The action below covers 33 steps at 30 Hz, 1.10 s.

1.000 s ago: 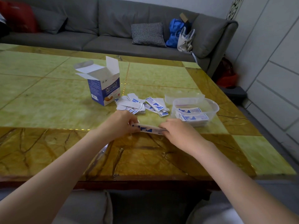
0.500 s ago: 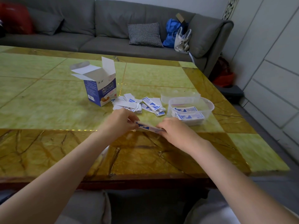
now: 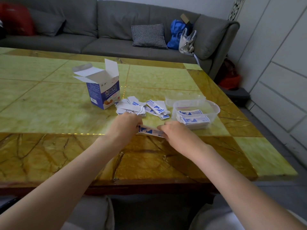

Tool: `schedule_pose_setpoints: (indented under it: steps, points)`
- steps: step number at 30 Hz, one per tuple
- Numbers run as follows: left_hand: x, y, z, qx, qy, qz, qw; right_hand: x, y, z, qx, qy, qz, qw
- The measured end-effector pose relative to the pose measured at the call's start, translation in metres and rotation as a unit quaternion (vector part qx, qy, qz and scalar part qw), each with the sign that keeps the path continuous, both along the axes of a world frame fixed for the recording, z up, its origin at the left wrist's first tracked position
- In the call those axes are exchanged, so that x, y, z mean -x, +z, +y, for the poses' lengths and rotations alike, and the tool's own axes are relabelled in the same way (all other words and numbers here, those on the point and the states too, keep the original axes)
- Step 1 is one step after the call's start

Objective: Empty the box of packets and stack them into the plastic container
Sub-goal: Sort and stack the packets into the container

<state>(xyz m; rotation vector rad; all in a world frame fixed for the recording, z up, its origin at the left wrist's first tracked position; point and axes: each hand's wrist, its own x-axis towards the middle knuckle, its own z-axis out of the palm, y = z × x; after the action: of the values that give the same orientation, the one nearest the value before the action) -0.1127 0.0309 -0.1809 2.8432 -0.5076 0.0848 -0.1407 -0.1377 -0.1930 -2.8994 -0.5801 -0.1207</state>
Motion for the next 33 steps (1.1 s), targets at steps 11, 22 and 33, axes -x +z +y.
schedule_pose_setpoints:
  steps: [11,22,33]
  points:
    - [-0.023,0.042,-0.014,0.281,0.018,0.061,0.958,-0.017,0.052,-0.039,-0.346,-0.148,-0.061,0.924]
    - [-0.043,0.047,-0.116,0.130,0.012,0.039,0.991,-0.054,0.078,-0.098,-0.104,-0.300,0.067,0.946]
    - [-0.037,0.031,-0.133,-0.157,-0.043,-0.105,0.981,-0.060,0.058,-0.094,0.022,-0.291,0.112,0.950]
